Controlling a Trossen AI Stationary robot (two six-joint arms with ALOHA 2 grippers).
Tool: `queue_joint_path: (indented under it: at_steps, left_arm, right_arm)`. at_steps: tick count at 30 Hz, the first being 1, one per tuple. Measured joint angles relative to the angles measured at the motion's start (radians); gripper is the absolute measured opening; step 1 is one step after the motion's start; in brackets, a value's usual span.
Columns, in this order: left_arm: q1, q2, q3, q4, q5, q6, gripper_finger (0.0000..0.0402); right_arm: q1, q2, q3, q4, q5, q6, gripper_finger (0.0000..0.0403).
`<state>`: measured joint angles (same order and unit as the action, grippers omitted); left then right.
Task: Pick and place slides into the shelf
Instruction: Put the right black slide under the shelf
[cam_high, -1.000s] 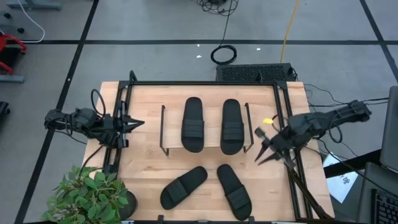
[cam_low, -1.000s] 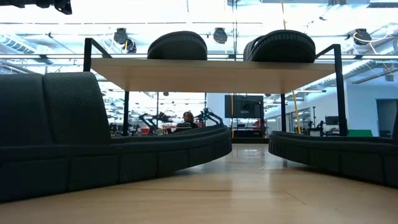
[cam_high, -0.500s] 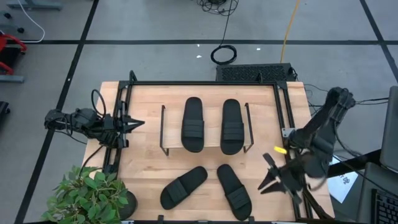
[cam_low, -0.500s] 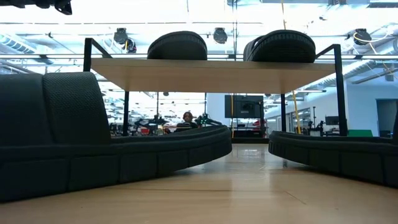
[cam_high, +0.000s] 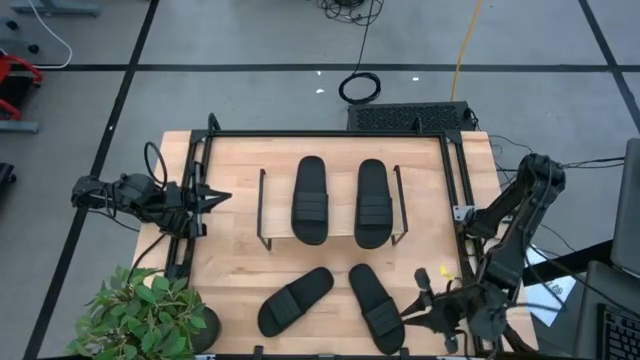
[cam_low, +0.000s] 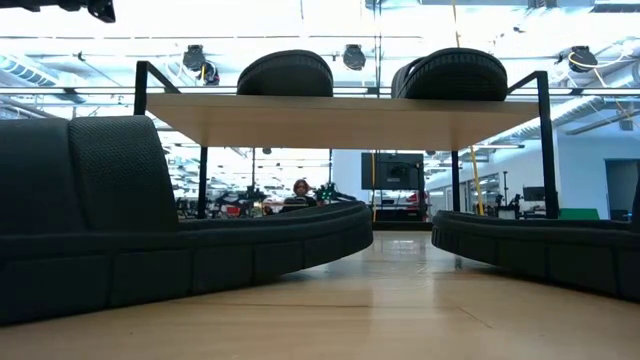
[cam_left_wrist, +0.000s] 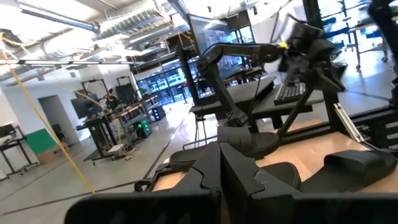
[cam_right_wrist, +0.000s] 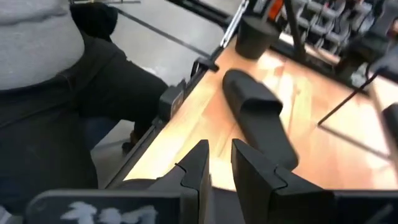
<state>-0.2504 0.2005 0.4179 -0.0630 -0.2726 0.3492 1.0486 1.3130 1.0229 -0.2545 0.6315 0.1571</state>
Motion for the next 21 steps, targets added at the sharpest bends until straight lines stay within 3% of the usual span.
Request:
queue_joint_path:
  at_steps: [7, 13, 21]
  left_arm:
    - [0.0, 0.0, 0.0, -0.003, -0.045, -0.031, 0.0002]
    - [0.0, 0.0, 0.0, -0.017, -0.045, -0.034, 0.0003]
    - [0.0, 0.0, 0.0, -0.017, -0.045, -0.046, 0.0001]
  right_arm:
    - [0.006, 0.121, 0.0, 0.044, -0.029, 0.227, 0.0061]
    - [0.035, 0.211, 0.0, 0.202, -0.023, 0.243, 0.006]
    - [0.079, 0.254, 0.0, 0.202, 0.156, 0.241, 0.0017]
